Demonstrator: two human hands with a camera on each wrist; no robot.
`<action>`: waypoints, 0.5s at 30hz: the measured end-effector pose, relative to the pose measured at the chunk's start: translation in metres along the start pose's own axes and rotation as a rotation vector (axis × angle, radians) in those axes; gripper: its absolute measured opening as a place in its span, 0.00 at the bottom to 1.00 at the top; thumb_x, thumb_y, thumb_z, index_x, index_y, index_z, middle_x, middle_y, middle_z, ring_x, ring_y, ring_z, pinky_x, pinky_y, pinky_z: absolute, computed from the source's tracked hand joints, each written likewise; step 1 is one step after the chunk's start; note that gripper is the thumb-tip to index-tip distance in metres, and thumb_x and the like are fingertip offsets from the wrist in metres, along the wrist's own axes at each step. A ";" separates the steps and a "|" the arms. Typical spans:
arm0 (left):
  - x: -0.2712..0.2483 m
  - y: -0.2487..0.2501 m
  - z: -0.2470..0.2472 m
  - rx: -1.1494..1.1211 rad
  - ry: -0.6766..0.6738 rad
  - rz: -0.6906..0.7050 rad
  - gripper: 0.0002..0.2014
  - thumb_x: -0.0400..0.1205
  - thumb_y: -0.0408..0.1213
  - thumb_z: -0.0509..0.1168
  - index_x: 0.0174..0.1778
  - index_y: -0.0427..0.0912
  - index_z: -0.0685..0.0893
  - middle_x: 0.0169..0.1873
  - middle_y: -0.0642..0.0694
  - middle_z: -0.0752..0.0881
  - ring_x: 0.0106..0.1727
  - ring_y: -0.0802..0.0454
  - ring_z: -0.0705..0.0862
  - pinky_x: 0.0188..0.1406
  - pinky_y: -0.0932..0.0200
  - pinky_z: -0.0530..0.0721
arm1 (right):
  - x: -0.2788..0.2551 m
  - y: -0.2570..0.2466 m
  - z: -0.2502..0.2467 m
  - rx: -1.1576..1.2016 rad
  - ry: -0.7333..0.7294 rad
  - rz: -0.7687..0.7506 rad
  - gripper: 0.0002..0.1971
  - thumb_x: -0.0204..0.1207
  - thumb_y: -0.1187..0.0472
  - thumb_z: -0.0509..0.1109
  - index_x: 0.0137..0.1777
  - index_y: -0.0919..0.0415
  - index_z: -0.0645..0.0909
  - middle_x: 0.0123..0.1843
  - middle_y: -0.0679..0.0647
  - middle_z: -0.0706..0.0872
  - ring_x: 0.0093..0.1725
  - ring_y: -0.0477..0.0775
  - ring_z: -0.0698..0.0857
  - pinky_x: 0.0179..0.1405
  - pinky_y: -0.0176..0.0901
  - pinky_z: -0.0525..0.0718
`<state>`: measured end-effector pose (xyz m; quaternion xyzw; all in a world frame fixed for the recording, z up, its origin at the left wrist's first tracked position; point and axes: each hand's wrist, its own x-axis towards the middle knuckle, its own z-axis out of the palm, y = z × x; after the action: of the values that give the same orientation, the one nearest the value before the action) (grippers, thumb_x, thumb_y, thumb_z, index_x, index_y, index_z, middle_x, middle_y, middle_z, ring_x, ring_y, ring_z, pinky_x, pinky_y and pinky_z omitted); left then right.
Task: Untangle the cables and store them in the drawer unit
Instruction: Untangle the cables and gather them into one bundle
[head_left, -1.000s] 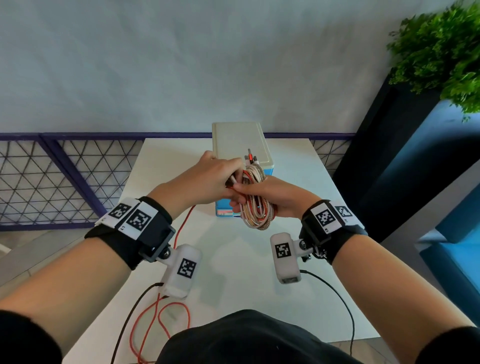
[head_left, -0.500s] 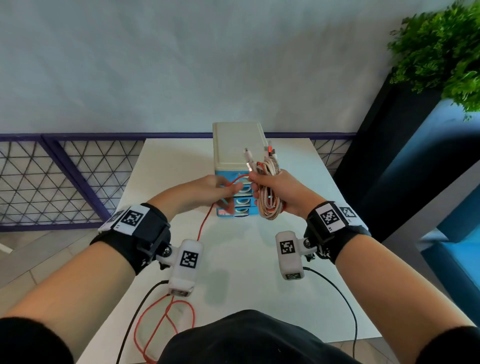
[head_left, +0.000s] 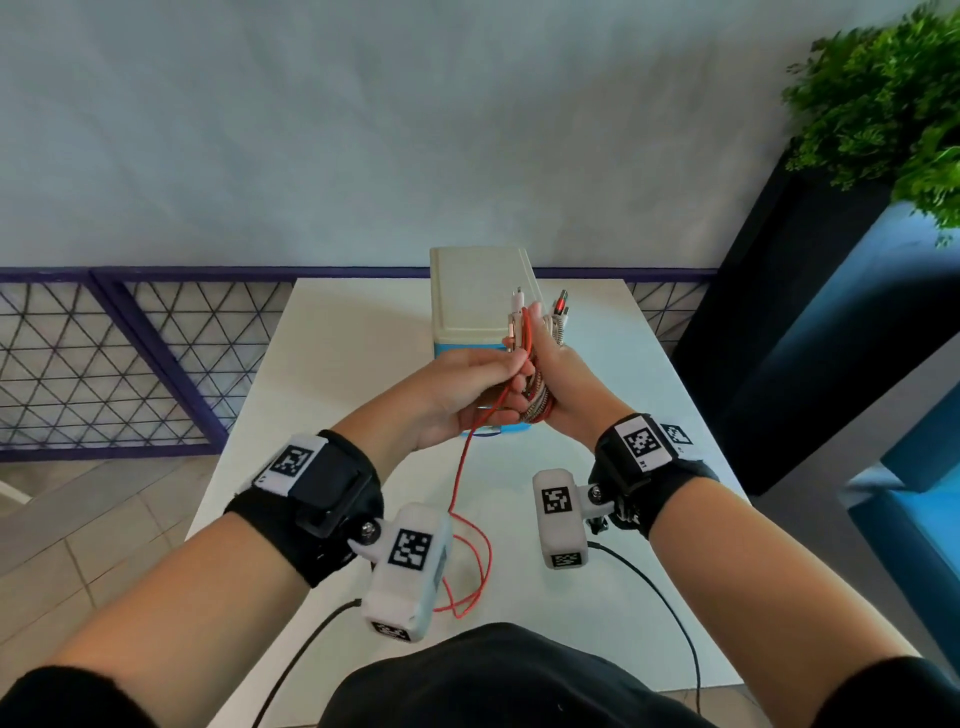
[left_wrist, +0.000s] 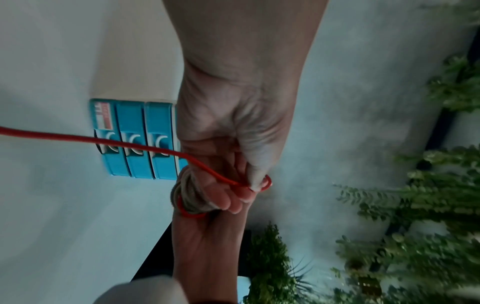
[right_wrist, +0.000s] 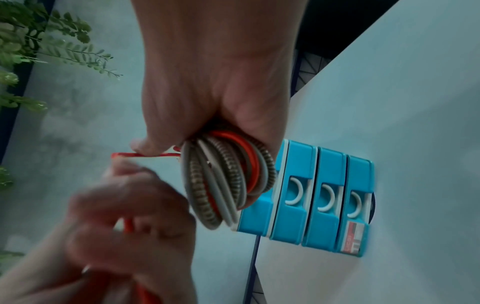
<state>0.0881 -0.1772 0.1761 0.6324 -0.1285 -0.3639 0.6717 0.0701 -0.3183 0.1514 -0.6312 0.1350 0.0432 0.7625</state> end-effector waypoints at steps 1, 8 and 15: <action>0.001 0.000 0.004 0.026 0.021 -0.001 0.10 0.82 0.42 0.65 0.40 0.41 0.85 0.27 0.50 0.84 0.28 0.58 0.84 0.29 0.66 0.86 | -0.001 -0.002 0.002 0.020 -0.025 0.013 0.36 0.57 0.21 0.61 0.26 0.59 0.74 0.19 0.54 0.76 0.20 0.52 0.79 0.24 0.41 0.80; 0.005 0.002 0.017 0.081 0.109 0.017 0.11 0.82 0.42 0.66 0.38 0.40 0.84 0.23 0.49 0.84 0.23 0.58 0.83 0.24 0.67 0.83 | -0.006 -0.011 0.000 0.077 -0.092 -0.008 0.25 0.71 0.37 0.69 0.32 0.61 0.75 0.20 0.56 0.73 0.17 0.52 0.74 0.20 0.40 0.73; -0.004 -0.014 -0.002 0.098 -0.131 -0.158 0.17 0.86 0.50 0.56 0.33 0.47 0.73 0.21 0.54 0.64 0.18 0.59 0.58 0.18 0.67 0.59 | -0.001 -0.021 -0.011 0.277 0.241 -0.121 0.06 0.78 0.67 0.69 0.39 0.62 0.79 0.29 0.54 0.81 0.27 0.48 0.84 0.33 0.45 0.86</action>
<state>0.0820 -0.1726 0.1632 0.6475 -0.1393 -0.4497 0.5993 0.0721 -0.3334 0.1700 -0.5277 0.1917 -0.0977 0.8217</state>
